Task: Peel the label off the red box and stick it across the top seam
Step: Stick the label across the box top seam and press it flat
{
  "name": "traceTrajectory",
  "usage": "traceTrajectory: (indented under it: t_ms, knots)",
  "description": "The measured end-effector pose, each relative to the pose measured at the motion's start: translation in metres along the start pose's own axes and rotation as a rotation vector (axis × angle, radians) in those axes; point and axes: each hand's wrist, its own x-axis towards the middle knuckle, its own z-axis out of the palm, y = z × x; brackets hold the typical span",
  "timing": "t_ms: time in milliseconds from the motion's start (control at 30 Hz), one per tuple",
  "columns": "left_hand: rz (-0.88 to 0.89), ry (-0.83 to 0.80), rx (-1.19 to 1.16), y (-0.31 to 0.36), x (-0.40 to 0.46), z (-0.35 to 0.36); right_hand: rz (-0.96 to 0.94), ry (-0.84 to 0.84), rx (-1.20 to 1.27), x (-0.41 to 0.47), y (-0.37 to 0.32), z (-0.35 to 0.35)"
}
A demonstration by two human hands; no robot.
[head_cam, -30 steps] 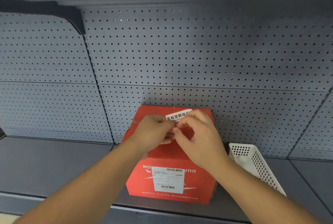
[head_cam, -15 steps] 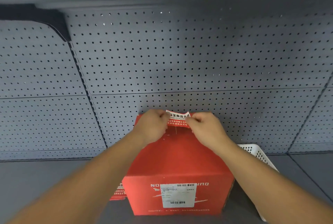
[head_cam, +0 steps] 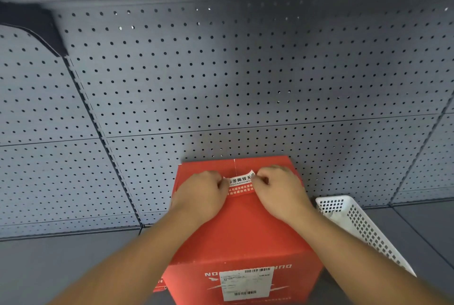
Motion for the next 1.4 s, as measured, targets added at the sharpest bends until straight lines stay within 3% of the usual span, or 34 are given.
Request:
traceTrajectory:
  t_ms: [500, 1000, 1200, 1400]
  knots:
    - [0.060, 0.023, 0.027, -0.005, 0.003, 0.011, -0.046, -0.037, -0.243, -0.006, 0.001, 0.009]
    - [0.079, 0.014, 0.071, -0.002, 0.000, 0.013, -0.021, -0.086, -0.220, -0.006, -0.002, 0.005]
    - [0.084, 0.135, -0.069, -0.012, -0.004, 0.019, 0.008, -0.046, -0.148, -0.005, 0.002, 0.004]
    - [0.229, 0.194, -0.170, -0.021, -0.005, 0.021, -0.082, 0.019, -0.150, -0.008, 0.003, 0.002]
